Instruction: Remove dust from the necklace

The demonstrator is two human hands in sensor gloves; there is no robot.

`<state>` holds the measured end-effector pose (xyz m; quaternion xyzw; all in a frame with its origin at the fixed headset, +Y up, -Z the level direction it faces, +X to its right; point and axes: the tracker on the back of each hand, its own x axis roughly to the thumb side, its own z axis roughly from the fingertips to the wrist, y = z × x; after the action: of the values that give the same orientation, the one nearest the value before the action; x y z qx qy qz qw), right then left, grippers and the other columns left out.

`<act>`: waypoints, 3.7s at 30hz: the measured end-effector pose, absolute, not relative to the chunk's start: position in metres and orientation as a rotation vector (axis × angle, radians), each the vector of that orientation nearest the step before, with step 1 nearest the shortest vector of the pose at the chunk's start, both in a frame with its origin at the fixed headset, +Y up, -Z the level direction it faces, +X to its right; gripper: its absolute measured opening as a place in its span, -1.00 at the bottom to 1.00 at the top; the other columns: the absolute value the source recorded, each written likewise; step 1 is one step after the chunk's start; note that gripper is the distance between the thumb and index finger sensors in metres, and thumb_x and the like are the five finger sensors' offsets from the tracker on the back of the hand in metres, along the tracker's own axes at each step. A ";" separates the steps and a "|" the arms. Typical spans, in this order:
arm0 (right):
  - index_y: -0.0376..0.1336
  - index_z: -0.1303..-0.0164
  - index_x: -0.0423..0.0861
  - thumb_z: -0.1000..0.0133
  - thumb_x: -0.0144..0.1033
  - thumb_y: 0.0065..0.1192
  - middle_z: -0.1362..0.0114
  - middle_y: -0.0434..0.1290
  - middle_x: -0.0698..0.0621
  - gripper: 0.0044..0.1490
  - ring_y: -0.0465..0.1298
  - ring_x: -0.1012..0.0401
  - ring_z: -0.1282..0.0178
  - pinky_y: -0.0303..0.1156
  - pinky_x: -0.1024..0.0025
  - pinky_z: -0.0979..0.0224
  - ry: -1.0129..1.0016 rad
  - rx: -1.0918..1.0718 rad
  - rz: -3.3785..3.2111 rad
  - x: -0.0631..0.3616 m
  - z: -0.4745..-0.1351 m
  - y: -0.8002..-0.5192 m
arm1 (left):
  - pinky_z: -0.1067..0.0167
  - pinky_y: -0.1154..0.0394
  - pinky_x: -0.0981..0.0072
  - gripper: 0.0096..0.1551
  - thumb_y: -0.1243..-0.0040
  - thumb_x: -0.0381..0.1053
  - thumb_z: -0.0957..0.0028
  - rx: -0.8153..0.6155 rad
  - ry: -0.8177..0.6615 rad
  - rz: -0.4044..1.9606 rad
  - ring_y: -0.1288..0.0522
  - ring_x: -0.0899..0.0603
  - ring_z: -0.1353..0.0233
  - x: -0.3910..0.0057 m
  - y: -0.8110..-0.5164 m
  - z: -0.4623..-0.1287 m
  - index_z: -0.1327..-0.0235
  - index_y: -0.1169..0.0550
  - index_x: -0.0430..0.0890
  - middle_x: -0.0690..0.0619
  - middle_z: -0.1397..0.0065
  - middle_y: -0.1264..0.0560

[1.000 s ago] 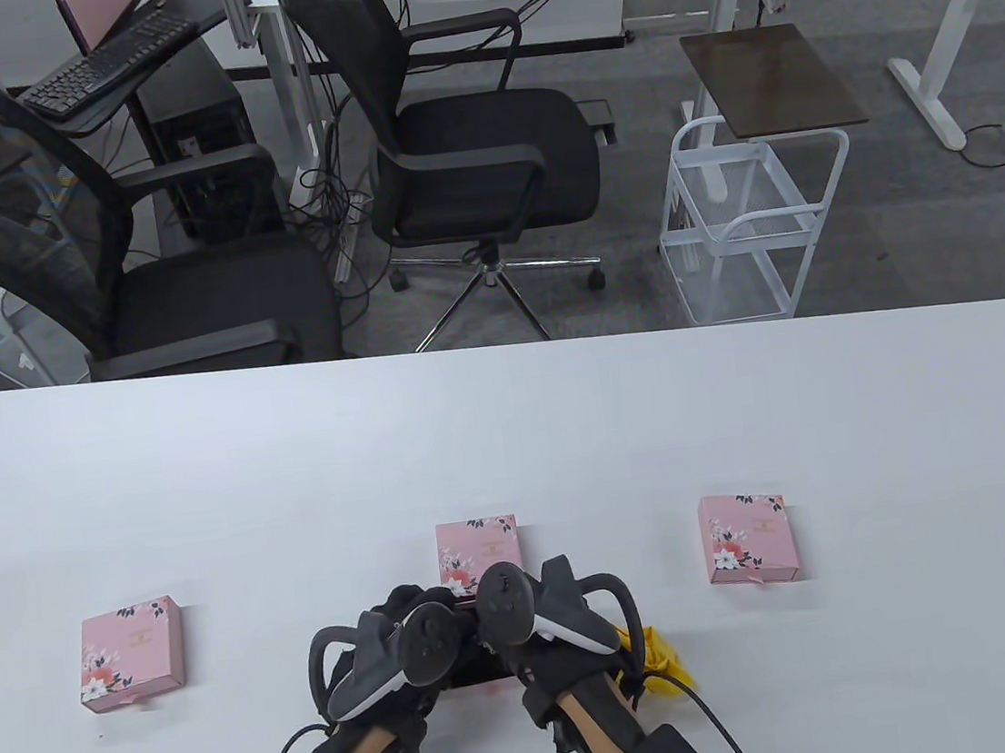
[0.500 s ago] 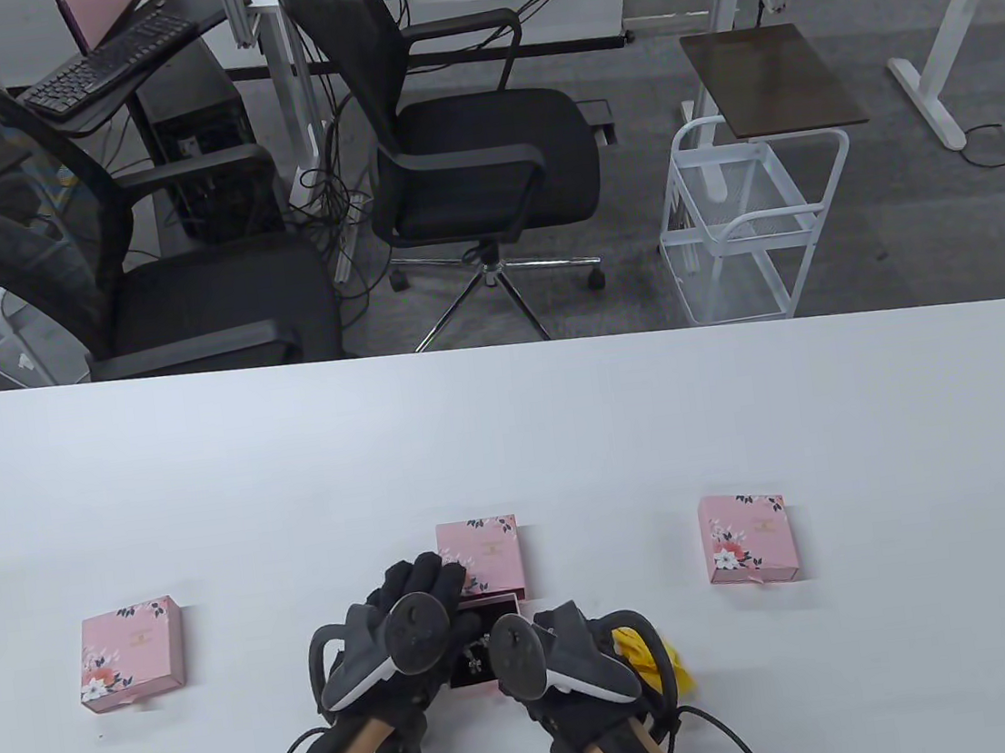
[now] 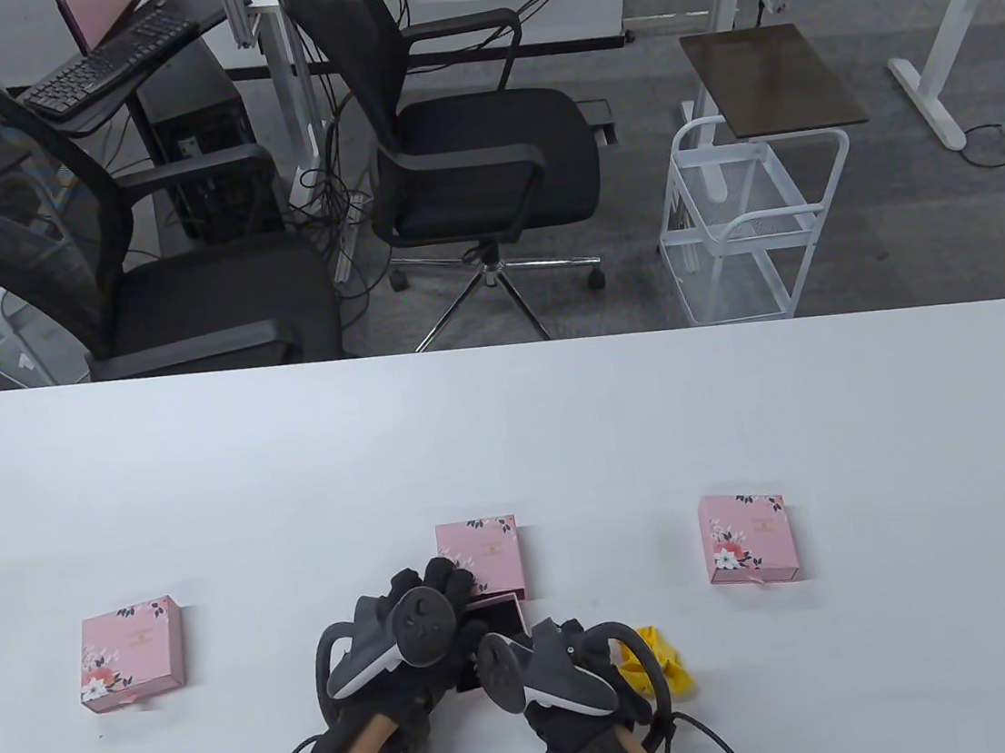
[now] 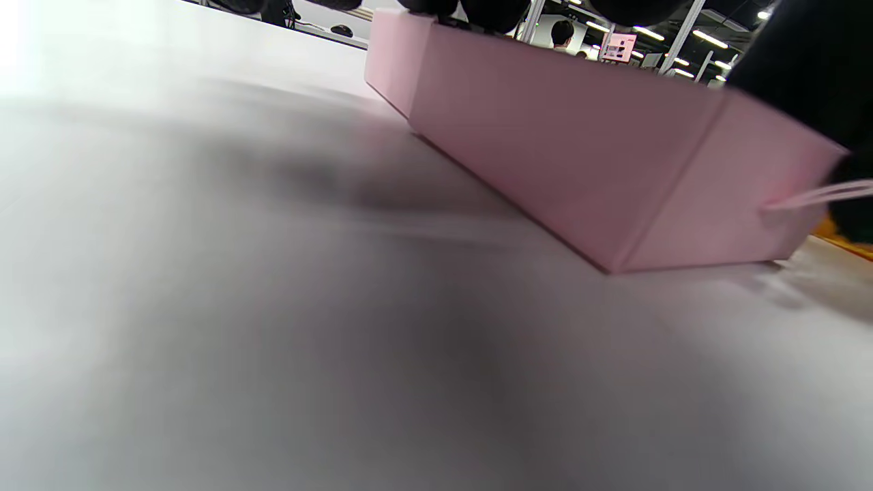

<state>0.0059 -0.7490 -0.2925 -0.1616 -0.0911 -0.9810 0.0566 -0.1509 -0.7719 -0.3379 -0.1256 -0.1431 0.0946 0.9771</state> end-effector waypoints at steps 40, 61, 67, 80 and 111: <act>0.06 -0.69 -0.20 -0.23 -0.04 0.41 -0.59 0.25 -0.37 -0.05 0.40 -0.25 -0.36 0.38 -0.07 -0.38 0.108 -0.393 -2.990 -0.003 -0.305 -0.750 | -0.53 -0.13 -0.31 -0.34 0.22 0.23 -0.30 -0.279 -0.284 0.314 -0.03 -0.27 -0.71 -0.162 -0.770 -0.346 -0.70 -0.18 0.16 0.15 -0.82 0.00; 0.19 -0.58 -0.10 -0.33 -0.08 0.28 -0.64 0.19 -0.43 -0.33 0.33 -0.34 -0.43 0.32 -0.16 -0.44 -0.144 -0.208 -3.150 -0.011 -0.361 -0.738 | -0.54 -0.05 -0.32 -0.30 0.19 0.22 -0.30 -0.263 -0.282 0.351 0.08 -0.27 -0.71 -0.170 -0.769 -0.344 -0.72 -0.09 0.13 0.12 -0.81 0.15; -0.08 -0.78 -0.28 -0.41 0.08 0.03 -0.68 0.02 -0.58 -0.05 0.22 -0.46 -0.47 0.24 -0.27 -0.47 -0.197 -0.111 -3.261 -0.019 -0.370 -0.726 | -0.54 -0.08 -0.30 -0.29 0.17 0.22 -0.31 -0.123 -0.224 0.469 0.05 -0.28 -0.70 -0.198 -0.732 -0.328 -0.72 -0.12 0.09 0.07 -0.82 0.10; -0.48 -0.69 -0.52 -0.44 0.18 0.06 -0.58 -0.29 -0.84 0.32 0.03 -0.69 -0.43 0.11 -0.45 -0.47 -0.659 0.123 -3.250 -0.051 -0.388 -0.756 | -0.52 -0.14 -0.25 -0.30 0.15 0.22 -0.32 0.025 -0.174 0.688 -0.01 -0.33 -0.67 -0.236 -0.713 -0.296 -0.72 -0.16 0.05 0.01 -0.82 0.02; -0.39 -0.71 -0.51 -0.43 0.10 0.18 -0.60 -0.30 -0.79 0.27 0.02 -0.67 -0.44 0.14 -0.41 -0.47 -0.630 0.549 -3.317 0.105 -0.397 -0.745 | -0.51 -0.17 -0.25 -0.30 0.11 0.23 -0.32 0.009 -0.186 0.680 -0.05 -0.33 -0.66 -0.235 -0.714 -0.296 -0.71 -0.21 0.05 -0.04 -0.81 -0.02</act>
<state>0.1054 -0.7448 -0.3974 0.1589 -0.1825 -0.9603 -0.1389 -0.2347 -0.7137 -0.2960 0.0044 -0.0911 0.3332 0.9384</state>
